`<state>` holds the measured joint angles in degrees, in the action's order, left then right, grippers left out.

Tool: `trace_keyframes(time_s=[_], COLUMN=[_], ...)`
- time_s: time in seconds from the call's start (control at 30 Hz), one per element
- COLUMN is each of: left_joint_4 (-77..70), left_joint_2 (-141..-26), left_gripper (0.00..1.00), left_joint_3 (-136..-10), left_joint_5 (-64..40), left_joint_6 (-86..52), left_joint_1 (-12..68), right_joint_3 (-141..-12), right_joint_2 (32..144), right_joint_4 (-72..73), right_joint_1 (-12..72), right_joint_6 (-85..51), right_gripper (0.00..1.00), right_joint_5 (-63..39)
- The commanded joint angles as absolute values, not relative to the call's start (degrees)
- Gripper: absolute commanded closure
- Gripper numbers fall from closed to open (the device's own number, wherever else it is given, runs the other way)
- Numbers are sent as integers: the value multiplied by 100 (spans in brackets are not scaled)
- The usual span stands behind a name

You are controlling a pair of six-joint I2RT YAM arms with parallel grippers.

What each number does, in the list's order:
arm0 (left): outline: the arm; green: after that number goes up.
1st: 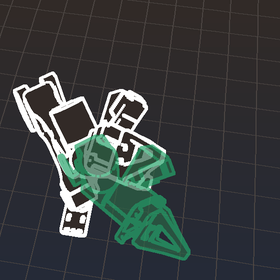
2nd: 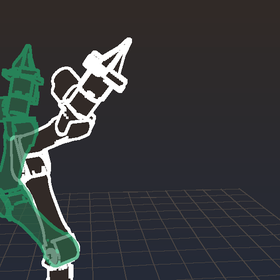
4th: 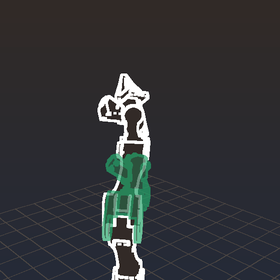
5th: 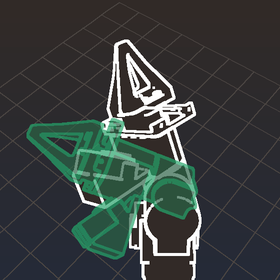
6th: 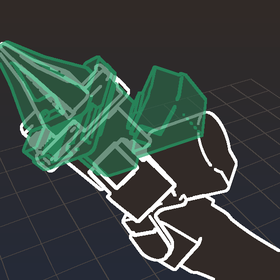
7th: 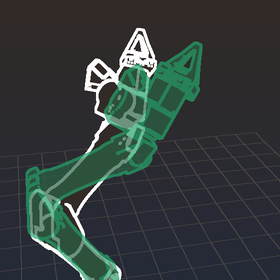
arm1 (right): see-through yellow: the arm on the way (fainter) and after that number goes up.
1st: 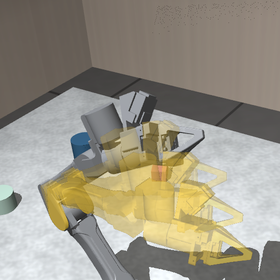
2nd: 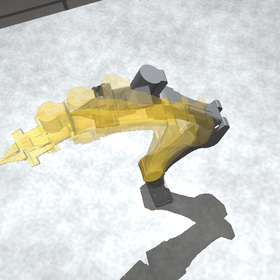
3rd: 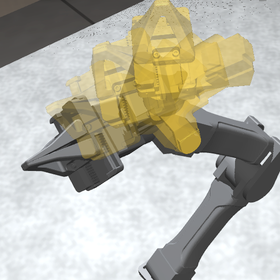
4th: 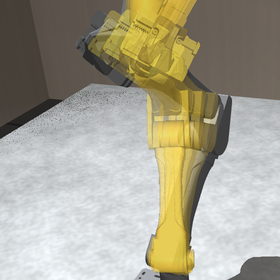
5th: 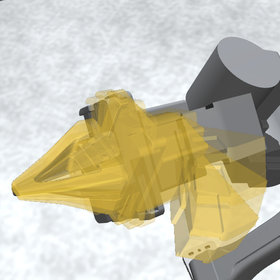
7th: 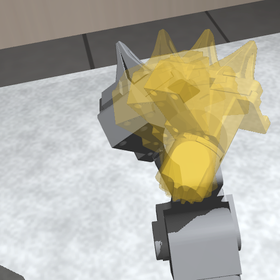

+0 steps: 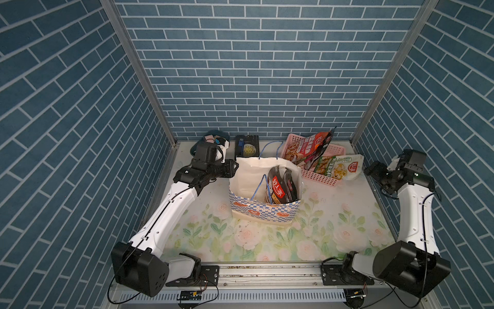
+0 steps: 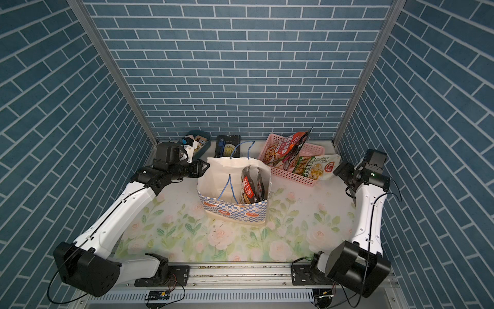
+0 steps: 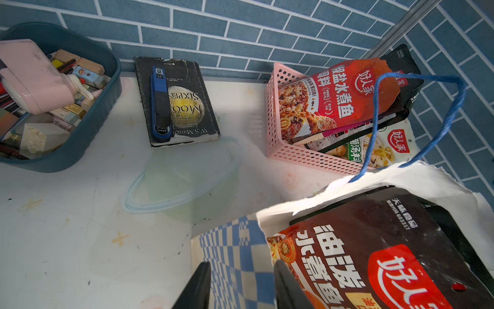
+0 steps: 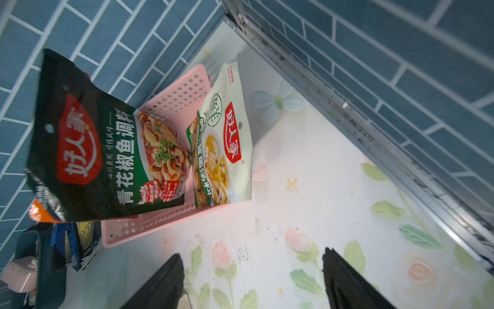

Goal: Place the condiment packets inside the bag
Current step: Pick up the condiment packet from the storage box.

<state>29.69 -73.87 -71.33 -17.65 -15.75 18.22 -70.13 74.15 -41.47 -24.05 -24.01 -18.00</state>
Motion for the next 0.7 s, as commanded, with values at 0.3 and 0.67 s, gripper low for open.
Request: trace_keyframes(time_s=[0.3,0.67], left_joint_4=[2927,2821], left_joint_2=[-7160,-7159], left_gripper=[58,58], left_joint_3=[-6851,-6718], left_joint_5=[-1720,-1727], left_joint_6=[-1499,-1495], left_joint_1=[1793,1793], right_joint_3=[-5671,-5613], right_joint_2=[8462,8905], right_joint_4=[-666,-24], right_joint_1=[-2426,-2418], right_joint_6=[-3203,-3301], right_gripper=[32,53], right_joint_5=[-3813,-3798])
